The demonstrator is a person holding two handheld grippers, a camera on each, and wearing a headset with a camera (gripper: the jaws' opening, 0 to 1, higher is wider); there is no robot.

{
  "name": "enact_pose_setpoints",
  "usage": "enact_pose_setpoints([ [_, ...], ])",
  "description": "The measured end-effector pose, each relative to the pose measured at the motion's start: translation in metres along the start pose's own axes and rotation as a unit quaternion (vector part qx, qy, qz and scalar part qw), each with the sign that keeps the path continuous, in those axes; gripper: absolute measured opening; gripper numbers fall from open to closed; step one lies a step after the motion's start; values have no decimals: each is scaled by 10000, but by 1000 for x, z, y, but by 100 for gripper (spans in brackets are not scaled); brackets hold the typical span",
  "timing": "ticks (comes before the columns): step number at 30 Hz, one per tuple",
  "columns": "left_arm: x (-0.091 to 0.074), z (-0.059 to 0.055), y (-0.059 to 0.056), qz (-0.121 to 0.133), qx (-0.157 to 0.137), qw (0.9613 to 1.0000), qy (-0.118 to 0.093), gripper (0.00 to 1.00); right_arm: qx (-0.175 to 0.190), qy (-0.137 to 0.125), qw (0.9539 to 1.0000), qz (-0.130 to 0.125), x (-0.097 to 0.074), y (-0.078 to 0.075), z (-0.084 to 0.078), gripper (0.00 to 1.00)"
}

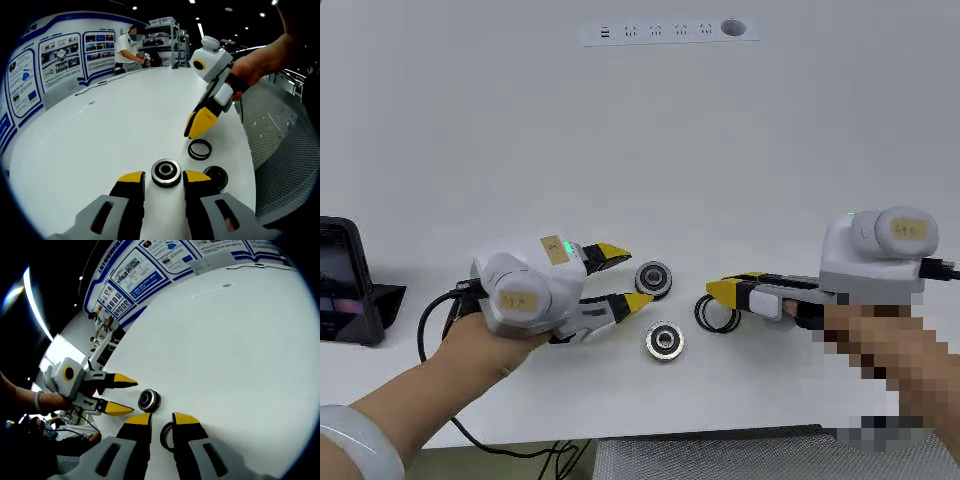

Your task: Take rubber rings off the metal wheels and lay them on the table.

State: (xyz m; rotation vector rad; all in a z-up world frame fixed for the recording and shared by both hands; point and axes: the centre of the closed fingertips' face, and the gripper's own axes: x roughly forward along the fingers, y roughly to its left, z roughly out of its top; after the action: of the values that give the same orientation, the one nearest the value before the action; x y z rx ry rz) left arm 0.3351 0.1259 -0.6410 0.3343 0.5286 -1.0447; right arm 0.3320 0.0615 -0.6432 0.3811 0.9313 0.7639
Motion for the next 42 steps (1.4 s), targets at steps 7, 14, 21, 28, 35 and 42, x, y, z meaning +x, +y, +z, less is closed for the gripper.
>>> enact_pose_setpoints([
  [7, 8, 2, -3, -47, 60, 9999, 66, 26, 1, 38, 9999, 124, 11, 8, 0, 17],
  [14, 13, 1, -4, -107, 102, 9998, 140, 24, 76, 69, 9997, 220, 19, 12, 0, 17],
  [21, 16, -1, -4, -146, 153, 9995, 220, 20, 186, 89, 9994, 291, 28, 12, 2, 17],
  [28, 16, -1, -5, -207, 172, 9994, 218, 16, 369, 138, 9984, 397, 35, 12, 3, 17],
  [35, 16, -3, -3, -220, 146, 9994, 243, 14, 547, 315, 9966, 531, 43, 12, 1, 20],
  [42, 16, -4, -3, -216, 138, 9994, 229, 13, 612, 432, 9951, 645, 48, 17, -1, 23],
])
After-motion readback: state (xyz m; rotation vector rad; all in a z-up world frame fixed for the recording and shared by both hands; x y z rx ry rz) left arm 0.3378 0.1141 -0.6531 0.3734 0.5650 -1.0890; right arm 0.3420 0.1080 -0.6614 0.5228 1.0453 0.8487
